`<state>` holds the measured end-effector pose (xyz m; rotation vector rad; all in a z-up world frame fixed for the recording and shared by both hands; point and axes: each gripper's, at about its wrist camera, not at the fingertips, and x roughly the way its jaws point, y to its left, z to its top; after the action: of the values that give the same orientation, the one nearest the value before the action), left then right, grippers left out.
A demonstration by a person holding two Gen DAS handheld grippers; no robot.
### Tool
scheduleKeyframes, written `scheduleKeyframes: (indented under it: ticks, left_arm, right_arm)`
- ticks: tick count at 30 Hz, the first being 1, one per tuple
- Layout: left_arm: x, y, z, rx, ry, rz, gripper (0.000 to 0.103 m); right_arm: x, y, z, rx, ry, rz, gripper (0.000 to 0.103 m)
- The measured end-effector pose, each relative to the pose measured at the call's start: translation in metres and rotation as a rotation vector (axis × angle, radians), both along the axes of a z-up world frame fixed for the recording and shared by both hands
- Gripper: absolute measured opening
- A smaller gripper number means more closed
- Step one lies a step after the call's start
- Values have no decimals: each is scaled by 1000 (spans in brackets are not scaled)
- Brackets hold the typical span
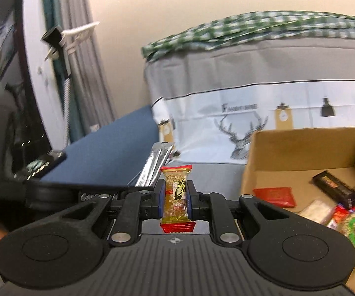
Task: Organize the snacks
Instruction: 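Carry both snacks over the box and open both tools to drop them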
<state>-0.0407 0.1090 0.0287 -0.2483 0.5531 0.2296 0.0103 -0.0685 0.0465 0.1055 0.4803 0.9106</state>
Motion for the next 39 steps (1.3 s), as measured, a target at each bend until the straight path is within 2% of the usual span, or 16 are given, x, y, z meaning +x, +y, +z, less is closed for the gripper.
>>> scheduleKeyframes:
  ticks: [5, 8, 16, 19, 25, 31, 36, 38, 39]
  left_arm:
    - [13, -35, 10, 24, -28, -56, 21]
    - [23, -55, 11, 56, -15, -81, 21]
    - [41, -95, 10, 107, -47, -170, 22]
    - [48, -104, 9, 105, -63, -192, 22]
    - [62, -122, 2, 107, -46, -241, 22]
    - [66, -135, -5, 160, -18, -251, 24]
    - [64, -133, -4, 148, -24, -234, 38]
    - [61, -134, -2, 153, -31, -238, 43]
    - [60, -134, -2, 156, -36, -240, 49]
  right_arm:
    - [29, -26, 0, 35, 79, -97, 17]
    - [51, -46, -2, 71, 119, -176, 17]
    - [83, -106, 4, 121, 46, -449, 17]
    - [94, -127, 1, 142, 66, -522, 17]
    - [103, -139, -3, 158, 78, -541, 17]
    - [99, -139, -1, 150, 73, -524, 17]
    - [100, -140, -1, 138, 134, -527, 22]
    - [97, -138, 3, 127, 130, -521, 41]
    - [95, -136, 4, 118, 122, -523, 46]
